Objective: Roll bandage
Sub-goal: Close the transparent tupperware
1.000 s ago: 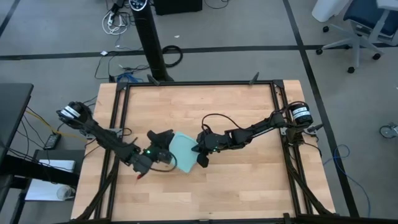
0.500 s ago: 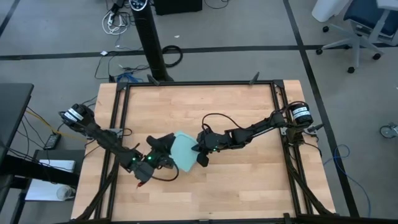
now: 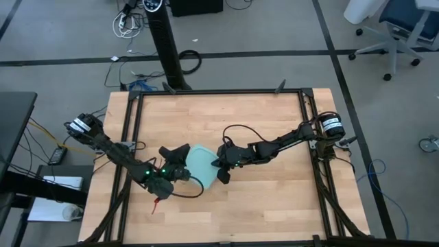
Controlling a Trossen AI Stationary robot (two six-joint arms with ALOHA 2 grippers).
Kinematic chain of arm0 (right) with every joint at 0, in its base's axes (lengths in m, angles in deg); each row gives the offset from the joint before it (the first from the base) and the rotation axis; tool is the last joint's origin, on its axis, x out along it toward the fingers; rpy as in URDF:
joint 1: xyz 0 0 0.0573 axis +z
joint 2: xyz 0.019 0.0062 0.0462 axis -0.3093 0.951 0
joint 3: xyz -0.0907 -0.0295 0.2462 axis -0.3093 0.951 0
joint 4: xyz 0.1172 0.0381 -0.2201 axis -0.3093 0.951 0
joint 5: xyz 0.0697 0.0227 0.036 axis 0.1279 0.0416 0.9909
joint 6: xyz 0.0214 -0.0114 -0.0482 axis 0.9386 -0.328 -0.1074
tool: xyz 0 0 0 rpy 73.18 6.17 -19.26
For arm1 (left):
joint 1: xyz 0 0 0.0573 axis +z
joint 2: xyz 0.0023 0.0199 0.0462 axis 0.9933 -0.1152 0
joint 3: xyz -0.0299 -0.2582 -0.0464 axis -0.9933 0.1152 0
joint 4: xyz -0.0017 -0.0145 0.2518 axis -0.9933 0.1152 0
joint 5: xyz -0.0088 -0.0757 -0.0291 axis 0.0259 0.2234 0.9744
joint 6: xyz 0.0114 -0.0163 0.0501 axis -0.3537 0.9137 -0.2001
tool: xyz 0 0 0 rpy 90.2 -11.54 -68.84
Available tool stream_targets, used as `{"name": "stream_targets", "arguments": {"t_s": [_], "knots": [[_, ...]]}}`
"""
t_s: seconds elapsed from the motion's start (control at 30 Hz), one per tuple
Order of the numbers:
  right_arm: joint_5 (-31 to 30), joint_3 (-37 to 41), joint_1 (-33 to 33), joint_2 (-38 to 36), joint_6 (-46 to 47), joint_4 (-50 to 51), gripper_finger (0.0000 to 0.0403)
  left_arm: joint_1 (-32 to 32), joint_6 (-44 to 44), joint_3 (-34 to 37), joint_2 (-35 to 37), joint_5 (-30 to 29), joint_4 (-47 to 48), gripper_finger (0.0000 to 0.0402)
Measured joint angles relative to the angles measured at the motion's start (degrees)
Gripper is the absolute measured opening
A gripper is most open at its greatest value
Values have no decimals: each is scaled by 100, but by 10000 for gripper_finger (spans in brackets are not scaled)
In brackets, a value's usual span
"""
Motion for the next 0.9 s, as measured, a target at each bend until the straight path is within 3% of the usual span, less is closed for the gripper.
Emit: {"name": "stream_targets", "arguments": {"t_s": [0.23, 0.43, 0.63, 0.77, 0.9], "knots": [[7, 0, 0, 0, 0, 3, 0, -224, 246, -4, 151, 44, -2501, 83], [-11, 0, 9, 0, 42, -23, 0, -745, 564, 209, 1100, 129, -4346, 83], [5, 0, 9, 0, 6, -16, 0, -1642, 2355, 962, 2393, 541, -4374, 82], [75, 0, -5, 0, -52, -14, 0, -2034, 3908, 1591, 3112, 1696, -4157, 80], [164, -2, -39, -4, -83, -4, 0, -1974, 5567, 1895, 3543, 2978, -3412, 78]]}}
